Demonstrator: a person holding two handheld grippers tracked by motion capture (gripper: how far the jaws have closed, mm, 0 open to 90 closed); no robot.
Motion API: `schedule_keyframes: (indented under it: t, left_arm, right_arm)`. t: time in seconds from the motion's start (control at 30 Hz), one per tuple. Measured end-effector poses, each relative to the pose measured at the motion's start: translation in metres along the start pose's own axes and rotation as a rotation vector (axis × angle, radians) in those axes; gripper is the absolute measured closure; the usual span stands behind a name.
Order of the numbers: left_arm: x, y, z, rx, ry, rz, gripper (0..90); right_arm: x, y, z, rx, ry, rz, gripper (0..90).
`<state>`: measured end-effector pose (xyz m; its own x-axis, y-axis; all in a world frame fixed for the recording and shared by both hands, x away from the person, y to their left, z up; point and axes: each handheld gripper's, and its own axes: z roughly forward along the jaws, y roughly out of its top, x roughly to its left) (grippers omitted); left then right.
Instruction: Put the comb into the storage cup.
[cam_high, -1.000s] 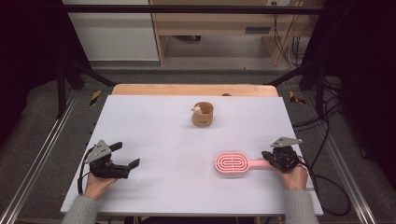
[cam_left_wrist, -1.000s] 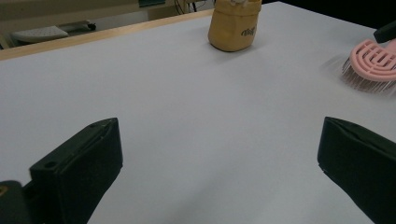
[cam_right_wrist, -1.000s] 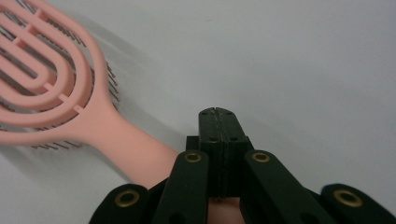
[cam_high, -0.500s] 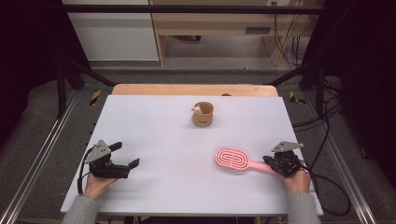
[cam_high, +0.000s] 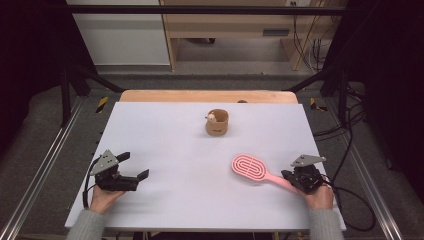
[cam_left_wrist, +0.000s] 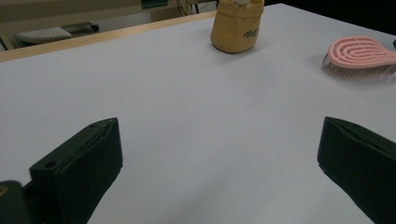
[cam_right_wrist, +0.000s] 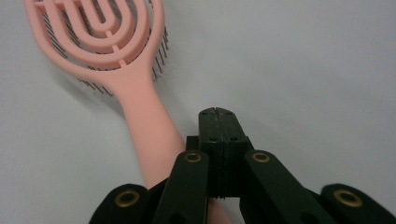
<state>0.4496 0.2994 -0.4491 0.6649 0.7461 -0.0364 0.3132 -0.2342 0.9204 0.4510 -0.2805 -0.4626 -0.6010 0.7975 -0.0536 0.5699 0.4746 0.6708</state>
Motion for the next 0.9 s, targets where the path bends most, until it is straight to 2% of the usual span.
schedule_keyframes:
  t: [0.9]
  left_arm:
    - [0.0,0.0,-0.001,-0.005,0.0,-0.002,0.0]
  right_arm:
    - [0.019,-0.009,-0.01,-0.004,0.03,-0.021,90.0]
